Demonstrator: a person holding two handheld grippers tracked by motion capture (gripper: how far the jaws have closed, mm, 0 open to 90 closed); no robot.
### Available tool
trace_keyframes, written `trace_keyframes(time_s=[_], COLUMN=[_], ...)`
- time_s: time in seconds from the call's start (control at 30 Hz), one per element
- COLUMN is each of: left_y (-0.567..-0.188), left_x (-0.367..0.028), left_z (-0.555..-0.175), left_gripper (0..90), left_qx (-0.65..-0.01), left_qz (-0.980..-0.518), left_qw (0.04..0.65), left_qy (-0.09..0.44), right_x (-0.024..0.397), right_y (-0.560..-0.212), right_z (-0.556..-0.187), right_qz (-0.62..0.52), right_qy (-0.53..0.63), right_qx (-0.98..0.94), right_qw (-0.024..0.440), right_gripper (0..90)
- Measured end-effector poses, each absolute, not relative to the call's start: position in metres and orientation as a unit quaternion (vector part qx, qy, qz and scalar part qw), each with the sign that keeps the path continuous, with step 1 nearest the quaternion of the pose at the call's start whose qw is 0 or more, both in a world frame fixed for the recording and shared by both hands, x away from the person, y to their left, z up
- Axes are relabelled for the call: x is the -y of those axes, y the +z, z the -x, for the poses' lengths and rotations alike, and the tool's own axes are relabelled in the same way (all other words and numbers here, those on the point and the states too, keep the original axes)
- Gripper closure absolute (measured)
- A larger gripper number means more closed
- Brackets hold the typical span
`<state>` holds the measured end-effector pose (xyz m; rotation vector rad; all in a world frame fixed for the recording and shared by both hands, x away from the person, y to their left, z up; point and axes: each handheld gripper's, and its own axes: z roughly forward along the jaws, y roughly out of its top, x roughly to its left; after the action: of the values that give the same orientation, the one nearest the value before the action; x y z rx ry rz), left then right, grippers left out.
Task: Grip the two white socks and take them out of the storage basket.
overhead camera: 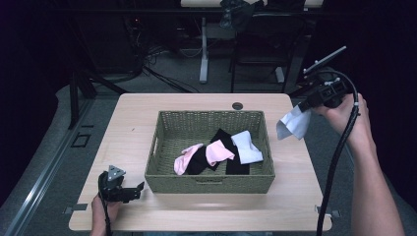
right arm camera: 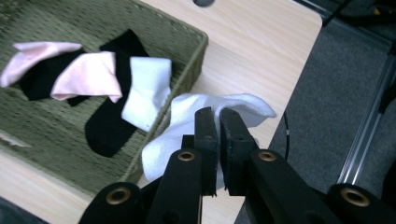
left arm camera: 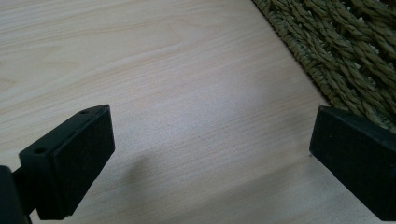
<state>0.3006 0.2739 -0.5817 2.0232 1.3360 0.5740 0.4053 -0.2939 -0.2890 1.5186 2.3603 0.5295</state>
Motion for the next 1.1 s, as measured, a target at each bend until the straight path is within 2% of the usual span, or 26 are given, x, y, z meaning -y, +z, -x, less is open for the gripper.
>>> trace_keyframes(time_s=[0.17,0.63,1.0,1.1], left_y=[-0.582,-0.582,-0.582,-0.582], left_x=[-0.274,-0.273,-0.274,-0.274], left_z=[-0.301,-0.301,-0.301,-0.301], left_gripper=[0.1,0.1,0.1,0.1], left_qx=[-0.508,-0.508,-0.507,-0.509], left_qz=[-0.771,-0.77,-0.771,-0.769], left_qw=[0.316,0.318,0.318,0.318], left_qy=[0.219,0.219,0.219,0.22], right_x=[0.302,0.311,0.309,0.308], right_y=[-0.309,-0.399,-0.475,-0.487], right_z=[-0.408,-0.42,-0.432,-0.434], right_qz=[-0.536,-0.561,-0.577,-0.578], right_qy=[0.174,0.132,0.1,0.095], right_qx=[-0.815,-0.809,-0.807,-0.807], right_qw=[0.133,0.117,0.079,0.075], right_gripper=[86.7,86.1,84.5,83.3])
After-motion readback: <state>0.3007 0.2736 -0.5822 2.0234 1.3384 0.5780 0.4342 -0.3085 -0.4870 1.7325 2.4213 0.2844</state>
